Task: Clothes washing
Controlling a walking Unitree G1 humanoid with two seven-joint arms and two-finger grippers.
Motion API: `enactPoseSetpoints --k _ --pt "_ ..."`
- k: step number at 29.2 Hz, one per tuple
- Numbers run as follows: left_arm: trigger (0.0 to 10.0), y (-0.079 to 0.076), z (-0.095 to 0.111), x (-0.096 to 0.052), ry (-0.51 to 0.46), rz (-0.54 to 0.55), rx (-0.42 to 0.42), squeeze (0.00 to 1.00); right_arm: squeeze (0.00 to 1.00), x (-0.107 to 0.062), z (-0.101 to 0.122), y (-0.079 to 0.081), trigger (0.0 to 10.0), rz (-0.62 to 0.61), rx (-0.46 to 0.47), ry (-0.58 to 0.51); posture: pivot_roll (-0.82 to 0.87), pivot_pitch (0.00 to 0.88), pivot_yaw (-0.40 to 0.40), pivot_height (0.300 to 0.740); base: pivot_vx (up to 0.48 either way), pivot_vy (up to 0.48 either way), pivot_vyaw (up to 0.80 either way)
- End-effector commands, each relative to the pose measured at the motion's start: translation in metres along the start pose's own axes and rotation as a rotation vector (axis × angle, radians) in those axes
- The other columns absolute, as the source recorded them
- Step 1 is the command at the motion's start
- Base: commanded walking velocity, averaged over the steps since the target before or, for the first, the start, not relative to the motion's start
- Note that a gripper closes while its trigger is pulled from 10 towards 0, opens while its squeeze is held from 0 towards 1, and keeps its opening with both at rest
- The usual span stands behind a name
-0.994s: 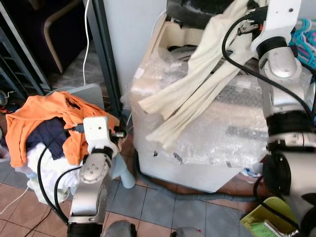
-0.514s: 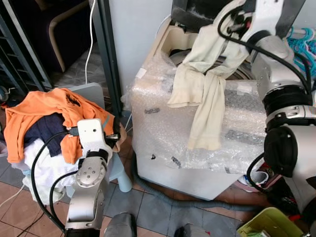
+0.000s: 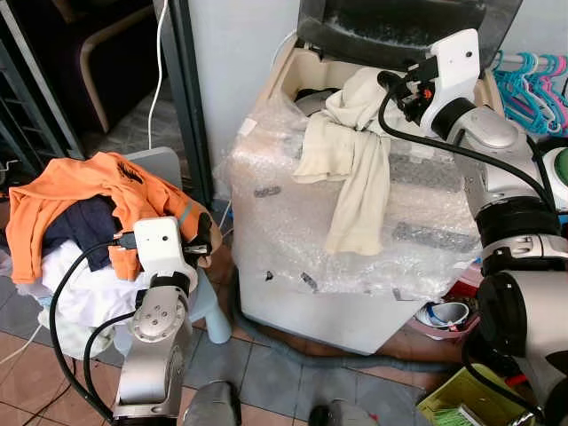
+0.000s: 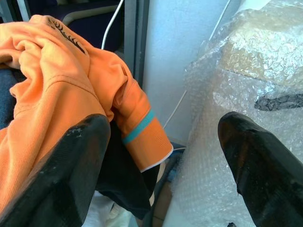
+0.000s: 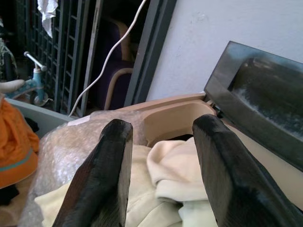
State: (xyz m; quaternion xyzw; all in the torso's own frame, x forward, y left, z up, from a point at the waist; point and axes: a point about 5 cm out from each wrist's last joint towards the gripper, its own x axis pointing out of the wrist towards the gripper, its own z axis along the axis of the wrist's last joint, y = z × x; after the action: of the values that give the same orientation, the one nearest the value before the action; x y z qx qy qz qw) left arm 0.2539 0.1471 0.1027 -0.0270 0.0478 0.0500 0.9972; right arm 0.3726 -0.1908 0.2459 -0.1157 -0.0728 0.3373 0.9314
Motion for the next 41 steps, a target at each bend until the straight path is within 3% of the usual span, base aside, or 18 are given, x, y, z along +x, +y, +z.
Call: enactPoseSetpoints --k 1,9,11,12,16,17,18,20,21,22,24,28,30,33,34,35,38,41 --pt "10.0 -0.001 0.003 -0.001 -0.008 0.002 0.005 0.00 1.00 -0.004 0.001 0.008 10.0 0.109 0.000 0.012 0.04 0.083 -0.052 0.740 0.000 0.000 0.00" --pt "10.0 -0.003 0.003 -0.002 -0.001 -0.014 0.009 0.00 1.00 -0.021 -0.039 0.042 10.0 0.321 0.007 0.204 0.04 0.090 -0.051 0.740 0.000 0.000 0.00" --pt "10.0 -0.003 0.003 -0.002 0.000 -0.013 0.010 0.00 1.00 -0.023 -0.045 0.043 10.0 0.319 -0.005 0.240 0.04 0.089 -0.052 0.740 0.000 0.000 0.00" --pt "10.0 -0.003 0.003 -0.002 0.002 -0.011 0.011 0.00 1.00 -0.023 -0.057 0.041 10.0 0.278 -0.017 0.297 0.04 0.089 -0.053 0.740 0.000 0.000 0.00" --pt "10.0 -0.002 0.002 -0.003 0.007 -0.008 0.012 0.00 0.97 -0.018 -0.070 0.036 10.0 0.146 -0.025 0.358 0.05 0.088 -0.057 0.740 0.000 0.000 0.00" --pt "10.0 -0.002 0.002 -0.003 0.009 -0.006 0.012 0.00 0.89 -0.014 -0.074 0.035 10.0 0.065 -0.033 0.367 0.05 0.088 -0.058 0.740 0.000 0.000 0.00" --pt "10.0 -0.002 0.002 -0.003 0.010 -0.006 0.012 0.00 0.87 -0.011 -0.075 0.035 10.0 0.019 -0.027 0.364 0.05 0.088 -0.058 0.740 0.000 0.000 0.00" --pt "10.0 -0.002 0.002 -0.003 0.011 -0.005 0.012 0.00 0.63 -0.007 -0.076 0.037 10.0 -0.052 -0.019 0.349 0.05 0.085 -0.059 0.740 0.000 0.000 0.00" --pt "10.0 -0.002 0.002 -0.003 0.011 -0.005 0.012 0.00 0.11 -0.004 -0.076 0.039 10.0 -0.086 -0.020 0.329 0.05 0.085 -0.059 0.740 0.000 0.000 0.00" --pt "10.0 -0.002 0.002 -0.003 0.012 -0.006 0.012 0.00 0.02 -0.001 -0.076 0.042 10.0 -0.120 -0.006 0.309 0.05 0.085 -0.059 0.740 0.000 0.000 0.00" --pt "10.0 -0.002 0.002 -0.003 0.014 -0.005 0.013 0.00 0.00 0.002 -0.083 0.057 10.0 -0.119 0.020 0.319 0.05 0.084 -0.057 0.740 0.000 0.000 0.00" --pt "10.0 -0.002 0.001 -0.002 0.020 -0.004 0.019 0.00 0.00 0.004 -0.094 0.069 10.0 -0.118 0.019 0.362 0.05 0.085 -0.054 0.740 0.000 0.000 0.00" --pt "10.0 -0.003 0.000 -0.001 0.026 -0.014 0.023 0.00 0.00 0.003 -0.104 0.064 10.0 -0.214 0.015 0.437 0.04 0.083 -0.052 0.740 0.000 0.000 0.00" --pt "10.0 -0.005 0.000 -0.001 0.030 -0.021 0.024 0.00 0.00 0.002 -0.107 0.055 10.0 -0.296 0.002 0.467 0.04 0.080 -0.054 0.740 0.000 0.000 0.00" --pt "10.0 -0.005 -0.001 -0.001 0.030 -0.021 0.025 0.00 0.00 0.003 -0.106 0.052 4.2 -0.317 -0.018 0.467 0.04 0.079 -0.057 0.740 0.000 0.000 0.00" --pt "10.0 -0.005 -0.001 0.000 0.031 -0.021 0.025 0.00 0.00 0.003 -0.104 0.050 0.0 -0.343 -0.044 0.465 0.04 0.079 -0.057 0.740 0.000 0.000 0.00" --pt "10.0 -0.005 -0.001 0.000 0.035 -0.012 0.023 0.00 0.00 0.004 -0.107 0.049 0.0 -0.390 -0.049 0.475 0.05 0.079 -0.063 0.740 0.000 0.000 0.00" --pt "10.0 -0.005 -0.001 0.000 0.035 -0.008 0.022 0.00 0.00 0.009 -0.106 0.052 0.0 -0.413 0.011 0.452 0.05 0.082 -0.066 0.740 0.000 0.000 0.00"
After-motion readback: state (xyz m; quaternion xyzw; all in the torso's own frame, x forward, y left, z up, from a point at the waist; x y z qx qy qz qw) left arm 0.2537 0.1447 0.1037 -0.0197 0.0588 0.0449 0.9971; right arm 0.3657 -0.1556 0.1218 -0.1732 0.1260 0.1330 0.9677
